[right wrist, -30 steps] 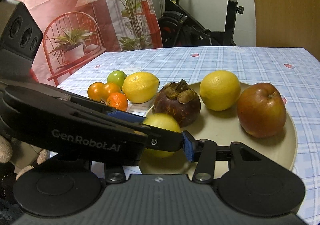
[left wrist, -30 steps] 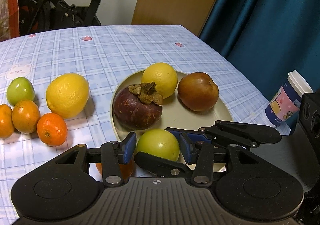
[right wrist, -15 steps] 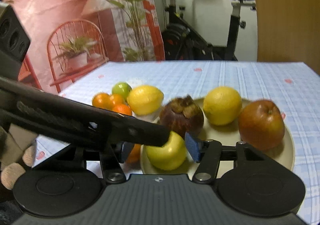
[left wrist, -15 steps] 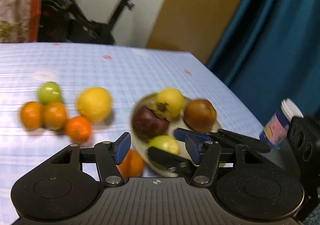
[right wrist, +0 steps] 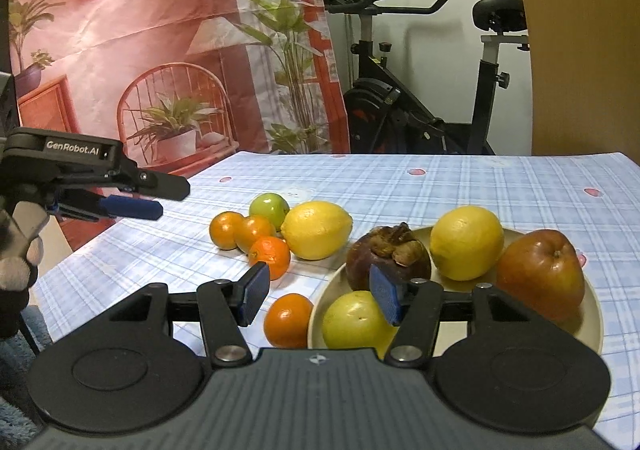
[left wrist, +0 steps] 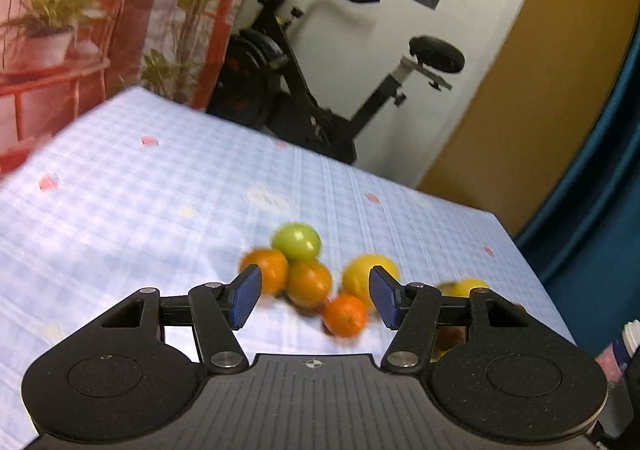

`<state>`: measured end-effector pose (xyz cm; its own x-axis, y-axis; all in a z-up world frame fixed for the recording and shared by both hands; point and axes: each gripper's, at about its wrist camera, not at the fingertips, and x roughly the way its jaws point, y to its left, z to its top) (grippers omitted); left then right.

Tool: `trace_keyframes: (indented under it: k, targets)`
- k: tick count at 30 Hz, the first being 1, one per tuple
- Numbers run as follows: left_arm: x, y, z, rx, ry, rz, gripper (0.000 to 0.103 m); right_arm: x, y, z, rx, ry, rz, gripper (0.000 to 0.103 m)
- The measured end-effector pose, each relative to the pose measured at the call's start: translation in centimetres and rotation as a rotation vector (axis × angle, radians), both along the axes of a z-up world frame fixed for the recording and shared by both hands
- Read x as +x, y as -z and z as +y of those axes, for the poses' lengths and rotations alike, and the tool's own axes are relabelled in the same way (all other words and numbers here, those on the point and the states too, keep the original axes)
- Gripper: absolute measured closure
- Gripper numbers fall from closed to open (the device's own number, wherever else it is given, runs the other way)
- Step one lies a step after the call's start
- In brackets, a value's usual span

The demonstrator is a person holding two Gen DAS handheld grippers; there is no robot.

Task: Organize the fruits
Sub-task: 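Open the left gripper and lift it off the green fruit, then move the left gripper down to the yellow lemon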

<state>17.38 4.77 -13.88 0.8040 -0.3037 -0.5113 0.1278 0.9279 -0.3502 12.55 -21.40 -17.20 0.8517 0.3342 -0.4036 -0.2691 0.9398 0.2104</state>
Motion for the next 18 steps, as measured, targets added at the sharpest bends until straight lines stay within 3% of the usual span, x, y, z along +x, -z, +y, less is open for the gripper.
trace_keyframes:
  k: [12, 14, 18]
  targets:
    - [3.9, -5.3, 0.8, -0.050, 0.061, -0.205, 0.042, 3.6, -3.4, 0.3, -0.024, -0.008, -0.006, 0.044]
    - [5.3, -5.0, 0.2, -0.050, 0.099, -0.190, 0.042, 4.8, -4.2, 0.7, -0.053, -0.014, -0.005, 0.044]
    - [8.5, -2.8, -1.8, -0.003, 0.173, -0.071, 0.042, 7.9, -4.5, 1.7, -0.112, -0.034, 0.050, 0.044]
